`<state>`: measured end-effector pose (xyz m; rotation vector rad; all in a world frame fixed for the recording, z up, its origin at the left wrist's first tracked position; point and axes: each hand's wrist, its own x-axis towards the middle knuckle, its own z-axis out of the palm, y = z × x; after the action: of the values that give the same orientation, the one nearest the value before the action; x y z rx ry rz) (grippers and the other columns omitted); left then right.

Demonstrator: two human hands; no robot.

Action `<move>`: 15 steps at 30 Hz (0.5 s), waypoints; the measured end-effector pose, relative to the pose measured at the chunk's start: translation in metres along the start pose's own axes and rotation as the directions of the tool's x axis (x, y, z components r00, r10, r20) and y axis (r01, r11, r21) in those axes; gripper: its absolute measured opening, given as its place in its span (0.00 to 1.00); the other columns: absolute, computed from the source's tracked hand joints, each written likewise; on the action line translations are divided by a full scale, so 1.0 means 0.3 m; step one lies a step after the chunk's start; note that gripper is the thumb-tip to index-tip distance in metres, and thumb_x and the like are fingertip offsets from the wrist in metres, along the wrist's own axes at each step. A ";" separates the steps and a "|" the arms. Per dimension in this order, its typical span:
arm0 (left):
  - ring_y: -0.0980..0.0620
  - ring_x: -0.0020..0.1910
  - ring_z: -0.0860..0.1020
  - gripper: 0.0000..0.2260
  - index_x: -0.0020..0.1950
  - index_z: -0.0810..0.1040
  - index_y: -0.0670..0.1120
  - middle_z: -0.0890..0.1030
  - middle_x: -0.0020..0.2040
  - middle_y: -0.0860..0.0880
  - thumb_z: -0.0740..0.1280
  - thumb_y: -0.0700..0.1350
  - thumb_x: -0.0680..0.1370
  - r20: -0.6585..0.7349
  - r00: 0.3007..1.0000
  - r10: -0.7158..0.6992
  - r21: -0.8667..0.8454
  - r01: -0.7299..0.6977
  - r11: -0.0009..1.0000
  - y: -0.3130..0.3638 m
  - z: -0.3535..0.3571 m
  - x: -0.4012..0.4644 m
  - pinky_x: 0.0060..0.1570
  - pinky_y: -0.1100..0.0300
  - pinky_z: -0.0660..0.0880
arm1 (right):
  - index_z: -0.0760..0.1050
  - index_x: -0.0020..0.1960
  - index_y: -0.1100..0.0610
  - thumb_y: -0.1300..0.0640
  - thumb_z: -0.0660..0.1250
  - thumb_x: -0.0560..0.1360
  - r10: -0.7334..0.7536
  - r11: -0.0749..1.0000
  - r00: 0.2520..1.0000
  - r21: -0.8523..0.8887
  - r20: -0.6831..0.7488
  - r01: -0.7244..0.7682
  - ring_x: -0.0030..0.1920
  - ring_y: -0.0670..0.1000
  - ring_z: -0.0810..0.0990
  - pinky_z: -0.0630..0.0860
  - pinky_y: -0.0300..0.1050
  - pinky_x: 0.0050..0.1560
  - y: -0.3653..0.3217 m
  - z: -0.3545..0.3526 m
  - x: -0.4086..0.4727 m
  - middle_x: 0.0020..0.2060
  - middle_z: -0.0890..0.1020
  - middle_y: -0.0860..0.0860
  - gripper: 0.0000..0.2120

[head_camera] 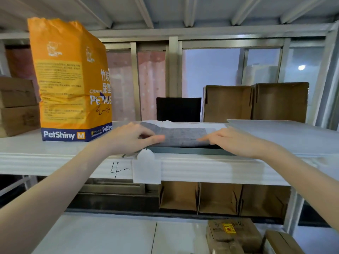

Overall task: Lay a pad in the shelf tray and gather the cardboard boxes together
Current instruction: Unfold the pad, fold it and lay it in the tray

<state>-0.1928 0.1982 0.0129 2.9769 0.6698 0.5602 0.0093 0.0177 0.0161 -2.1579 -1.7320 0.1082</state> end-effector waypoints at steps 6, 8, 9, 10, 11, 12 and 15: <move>0.53 0.52 0.77 0.16 0.56 0.80 0.48 0.80 0.53 0.52 0.58 0.54 0.79 0.032 0.998 -0.055 -0.051 0.056 0.997 0.034 0.002 0.030 0.53 0.59 0.73 | 0.75 0.65 0.50 0.45 0.52 0.80 0.000 1.000 0.998 0.012 -0.061 0.001 0.61 0.44 0.73 0.62 0.35 0.60 -0.004 0.017 0.009 0.66 0.74 0.46 0.20; 0.57 0.57 0.70 0.15 0.66 0.73 0.52 0.74 0.62 0.53 0.59 0.52 0.80 0.149 0.986 -0.080 -0.067 0.091 0.994 0.035 0.003 0.044 0.56 0.64 0.65 | 0.69 0.70 0.49 0.47 0.56 0.79 0.005 0.999 0.999 -0.046 -0.036 -0.007 0.69 0.47 0.67 0.59 0.36 0.63 0.001 0.018 0.017 0.71 0.68 0.46 0.20; 0.58 0.57 0.66 0.17 0.69 0.69 0.53 0.71 0.66 0.53 0.58 0.53 0.80 0.208 0.972 -0.113 -0.074 0.131 0.989 0.033 0.003 0.053 0.56 0.65 0.62 | 0.66 0.71 0.49 0.48 0.56 0.80 0.019 0.998 1.000 -0.058 -0.003 -0.019 0.71 0.48 0.65 0.58 0.36 0.64 0.002 0.018 0.022 0.72 0.66 0.46 0.21; 0.58 0.57 0.64 0.18 0.71 0.67 0.54 0.68 0.69 0.52 0.57 0.53 0.81 0.250 0.958 -0.142 -0.079 0.166 0.983 0.032 0.005 0.058 0.57 0.65 0.60 | 0.64 0.72 0.49 0.48 0.55 0.80 0.037 0.997 0.999 -0.066 0.038 -0.035 0.71 0.48 0.64 0.58 0.37 0.65 0.003 0.019 0.025 0.73 0.66 0.47 0.21; 0.57 0.58 0.64 0.18 0.71 0.66 0.55 0.67 0.71 0.52 0.57 0.53 0.81 0.270 0.950 -0.158 -0.089 0.188 0.978 0.028 0.008 0.064 0.57 0.65 0.59 | 0.63 0.73 0.49 0.49 0.53 0.81 0.052 0.996 0.996 -0.071 0.071 -0.047 0.71 0.48 0.64 0.58 0.38 0.66 0.002 0.020 0.027 0.73 0.66 0.47 0.21; 0.55 0.61 0.65 0.18 0.71 0.66 0.55 0.66 0.71 0.51 0.56 0.53 0.81 0.278 0.946 -0.167 -0.096 0.200 0.975 0.024 0.012 0.069 0.59 0.65 0.59 | 0.63 0.73 0.49 0.49 0.52 0.81 0.064 0.996 0.994 -0.072 0.086 -0.057 0.71 0.48 0.64 0.58 0.39 0.66 0.003 0.022 0.029 0.72 0.66 0.47 0.21; 0.51 0.69 0.63 0.17 0.70 0.67 0.56 0.66 0.72 0.51 0.56 0.52 0.81 0.267 0.948 -0.175 -0.108 0.209 0.972 0.021 0.020 0.067 0.64 0.61 0.59 | 0.64 0.72 0.48 0.49 0.52 0.81 0.072 0.996 0.995 -0.063 0.068 -0.067 0.71 0.48 0.64 0.58 0.40 0.67 0.009 0.023 0.031 0.72 0.66 0.47 0.20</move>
<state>-0.1713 0.2012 0.0148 2.7479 0.8468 0.1941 0.0121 0.0278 0.0105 -2.2847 -1.7195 0.1536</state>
